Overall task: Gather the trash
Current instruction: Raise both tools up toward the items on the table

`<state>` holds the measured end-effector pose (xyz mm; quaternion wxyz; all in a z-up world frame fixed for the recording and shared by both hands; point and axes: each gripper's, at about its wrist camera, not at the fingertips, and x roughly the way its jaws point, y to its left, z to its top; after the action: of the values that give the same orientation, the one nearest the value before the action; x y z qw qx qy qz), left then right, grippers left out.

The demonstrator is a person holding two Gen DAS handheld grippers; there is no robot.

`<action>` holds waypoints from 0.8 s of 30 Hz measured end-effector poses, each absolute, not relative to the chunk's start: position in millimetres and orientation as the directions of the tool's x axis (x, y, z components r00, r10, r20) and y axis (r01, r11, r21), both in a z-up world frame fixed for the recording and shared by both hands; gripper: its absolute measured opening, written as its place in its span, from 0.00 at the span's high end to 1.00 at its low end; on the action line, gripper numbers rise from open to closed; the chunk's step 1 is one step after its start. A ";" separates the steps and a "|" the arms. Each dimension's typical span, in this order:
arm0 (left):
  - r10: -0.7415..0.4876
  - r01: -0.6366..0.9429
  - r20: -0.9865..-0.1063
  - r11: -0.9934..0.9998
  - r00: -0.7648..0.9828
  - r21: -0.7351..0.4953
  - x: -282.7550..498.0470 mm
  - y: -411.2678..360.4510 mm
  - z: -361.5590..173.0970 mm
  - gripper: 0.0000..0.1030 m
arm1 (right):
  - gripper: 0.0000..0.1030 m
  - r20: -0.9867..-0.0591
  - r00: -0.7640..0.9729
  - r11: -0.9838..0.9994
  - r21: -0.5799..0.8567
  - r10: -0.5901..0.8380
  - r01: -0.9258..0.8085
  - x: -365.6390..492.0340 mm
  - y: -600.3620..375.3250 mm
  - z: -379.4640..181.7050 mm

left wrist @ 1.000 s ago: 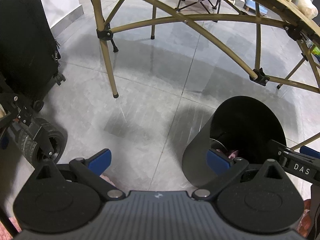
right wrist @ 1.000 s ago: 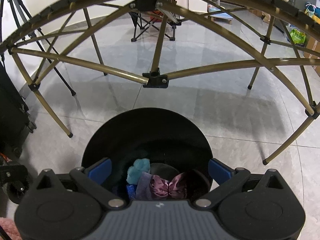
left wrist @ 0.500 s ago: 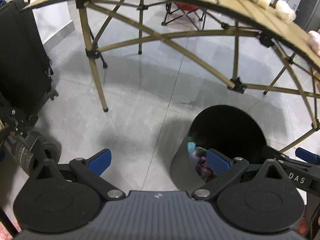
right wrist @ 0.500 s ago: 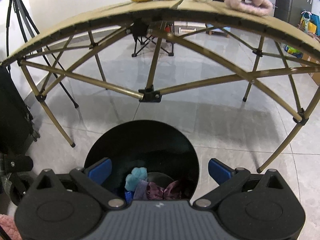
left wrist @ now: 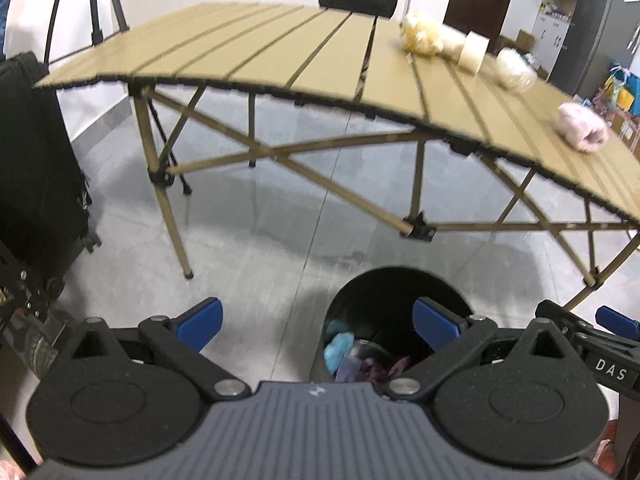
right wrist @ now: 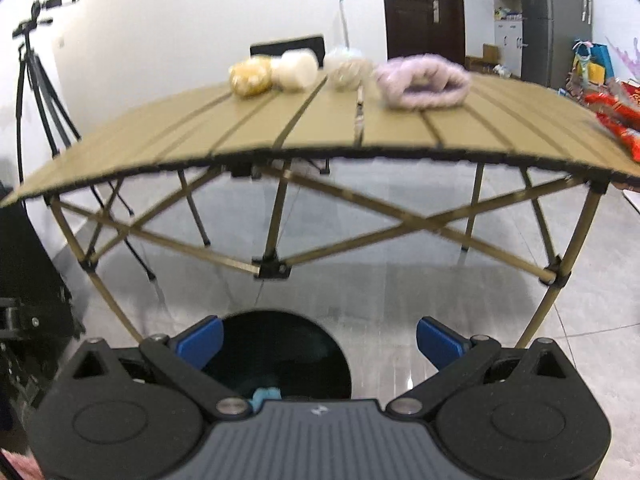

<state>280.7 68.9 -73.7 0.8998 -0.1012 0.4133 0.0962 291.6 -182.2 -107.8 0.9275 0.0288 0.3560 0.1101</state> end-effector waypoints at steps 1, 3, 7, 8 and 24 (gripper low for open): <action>0.092 -0.254 -0.753 0.962 0.651 -0.102 280.0 66.7 -68.8 0.00 | 0.00 -0.643 0.731 0.974 0.137 0.228 -0.183 291.2 -185.0 -103.7; 0.096 -0.249 -0.736 0.963 0.670 -0.101 280.3 63.3 -61.0 0.00 | 0.00 -0.616 0.752 0.972 0.143 0.236 -0.188 290.6 -190.7 -94.4; 0.083 -0.244 -0.721 0.962 0.688 -0.123 286.6 58.9 -49.9 0.00 | 0.00 -0.547 0.800 0.969 0.147 0.247 -0.199 290.3 -201.6 -76.5; 0.082 -0.239 -0.715 0.964 0.694 -0.121 289.1 56.5 -47.0 0.00 | 0.00 -0.525 0.814 0.969 0.149 0.248 -0.199 290.8 -205.1 -71.7; 0.085 -0.201 -0.662 0.974 0.745 -0.102 353.6 28.2 -18.1 0.00 | 0.00 -0.386 0.889 0.966 0.177 0.245 -0.190 345.5 -233.5 -40.7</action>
<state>353.6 28.2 -18.1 0.9303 -0.0836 0.3488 0.0768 345.5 -233.5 -40.7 0.9695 0.0673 0.2071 0.1122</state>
